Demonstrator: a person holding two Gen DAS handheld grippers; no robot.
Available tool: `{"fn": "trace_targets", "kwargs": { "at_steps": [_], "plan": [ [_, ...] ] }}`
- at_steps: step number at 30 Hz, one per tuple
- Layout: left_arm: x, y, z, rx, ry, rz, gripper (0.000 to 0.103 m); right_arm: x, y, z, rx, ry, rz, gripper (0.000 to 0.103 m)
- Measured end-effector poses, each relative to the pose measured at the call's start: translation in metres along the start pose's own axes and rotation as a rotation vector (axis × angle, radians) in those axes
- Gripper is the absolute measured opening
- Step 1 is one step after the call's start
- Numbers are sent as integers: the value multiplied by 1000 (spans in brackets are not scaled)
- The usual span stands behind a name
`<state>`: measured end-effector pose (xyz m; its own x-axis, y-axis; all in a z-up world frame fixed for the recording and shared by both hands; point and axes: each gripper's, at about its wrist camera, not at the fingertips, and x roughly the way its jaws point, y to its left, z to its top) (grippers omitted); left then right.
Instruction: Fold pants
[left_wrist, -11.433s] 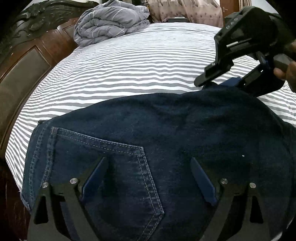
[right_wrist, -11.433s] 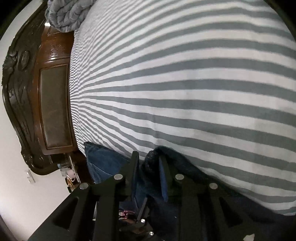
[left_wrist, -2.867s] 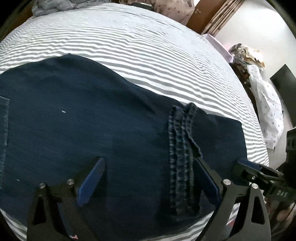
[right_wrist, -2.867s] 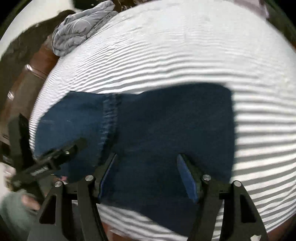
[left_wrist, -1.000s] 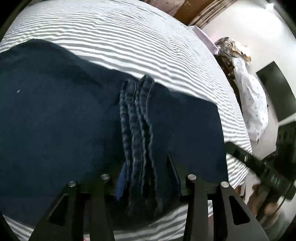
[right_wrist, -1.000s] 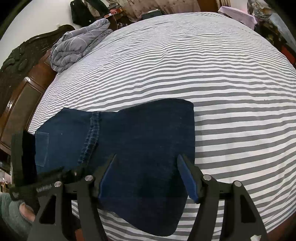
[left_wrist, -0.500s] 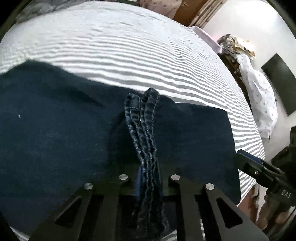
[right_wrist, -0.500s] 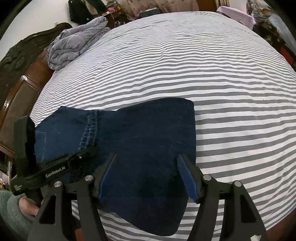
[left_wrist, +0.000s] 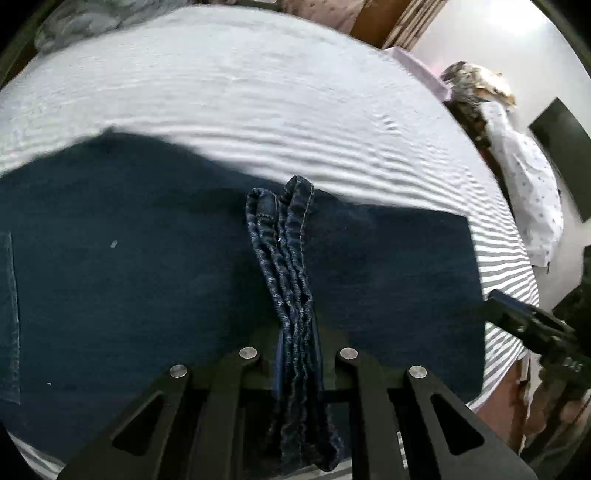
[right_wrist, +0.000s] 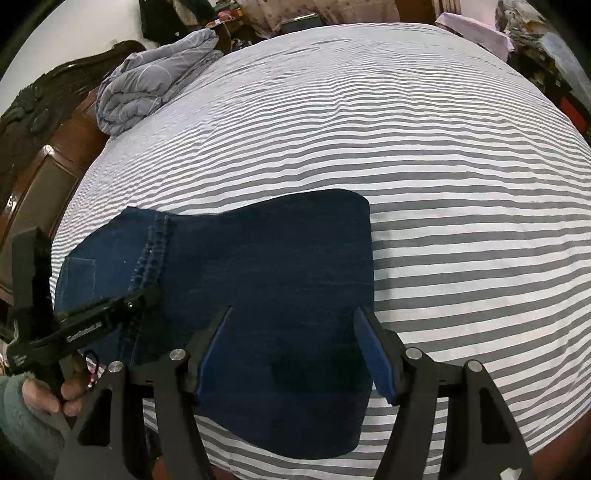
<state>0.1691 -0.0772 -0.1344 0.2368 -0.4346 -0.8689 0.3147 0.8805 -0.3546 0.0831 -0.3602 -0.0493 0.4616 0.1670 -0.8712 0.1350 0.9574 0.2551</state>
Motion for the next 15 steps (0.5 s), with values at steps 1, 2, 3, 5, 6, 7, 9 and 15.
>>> {"fn": "trace_targets", "kwargs": {
  "at_steps": [1,2,3,5,6,7,9,15],
  "plan": [
    [1,6,-1,-17,7,-9,13,2,2,0,-3,3,3,64],
    [2,9,-1,-25,11,-17,13,3,4,0,-5,7,5,64],
    [-1,12,-1,-33,14,-25,13,5,6,0,-9,11,6,64],
    [-8,12,0,-16,-8,-24,13,7,10,0,-15,17,7,64],
    [-11,12,1,-1,-17,-14,13,7,12,0,-19,16,10,64],
    [-12,12,1,12,-22,-4,13,7,13,0,-22,17,11,64],
    [-5,17,3,21,11,25,14,9,15,2,-29,21,10,64],
    [-6,24,3,21,15,22,14,12,19,1,-28,31,9,64]
  ]
}}
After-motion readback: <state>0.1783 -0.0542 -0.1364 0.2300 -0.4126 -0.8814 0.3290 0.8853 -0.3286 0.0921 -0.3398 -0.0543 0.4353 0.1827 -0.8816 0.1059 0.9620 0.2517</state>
